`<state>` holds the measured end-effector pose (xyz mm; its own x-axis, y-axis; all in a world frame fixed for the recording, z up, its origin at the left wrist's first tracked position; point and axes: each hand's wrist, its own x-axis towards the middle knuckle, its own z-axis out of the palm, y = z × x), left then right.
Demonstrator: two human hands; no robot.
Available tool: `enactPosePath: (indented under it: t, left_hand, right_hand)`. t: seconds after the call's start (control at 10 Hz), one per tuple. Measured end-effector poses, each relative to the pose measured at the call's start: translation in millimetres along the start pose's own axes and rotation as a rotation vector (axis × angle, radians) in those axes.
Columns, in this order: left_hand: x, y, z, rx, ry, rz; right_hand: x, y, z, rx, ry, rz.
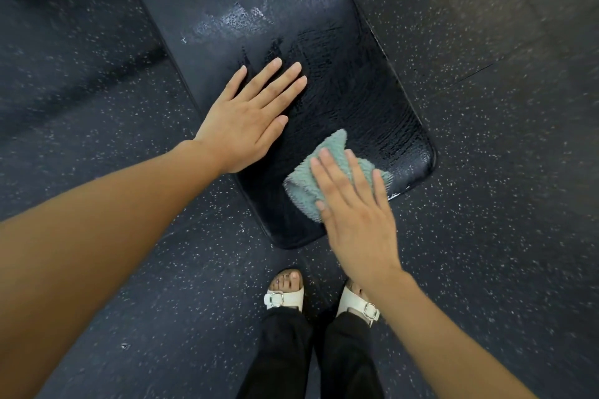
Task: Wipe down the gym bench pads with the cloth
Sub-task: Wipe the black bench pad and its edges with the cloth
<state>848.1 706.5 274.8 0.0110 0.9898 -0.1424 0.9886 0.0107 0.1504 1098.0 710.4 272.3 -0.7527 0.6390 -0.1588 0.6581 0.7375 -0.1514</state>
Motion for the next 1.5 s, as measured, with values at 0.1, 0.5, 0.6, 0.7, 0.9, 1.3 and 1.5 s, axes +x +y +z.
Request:
enactPosePath:
  t: [0.1,0.5,0.6,0.7,0.9,1.3,1.5]
  left_hand:
    - [-2,8,1,-0.007,0.007,-0.039]
    - [-18,36,7,-0.032,0.029,-0.091]
    - [-20,40,8,-0.037,0.03,-0.102]
    - [-22,44,8,-0.035,0.024,-0.112]
    - [-28,54,11,-0.045,0.011,-0.134]
    - [-31,61,12,-0.056,0.008,-0.169]
    - [-31,62,13,-0.044,0.022,-0.176]
  right_hand:
    - [2,32,-5,0.032,0.007,0.06]
    - [7,7,-2,0.244,0.152,0.355]
    - [-4,-30,6,0.175,0.114,0.201]
    - [-17,-47,11,0.163,0.053,0.048]
    - [-15,11,10,0.075,0.026,-0.084]
    - [3,72,-6,0.281,0.164,0.213]
    - [-12,9,7,0.235,0.121,0.132]
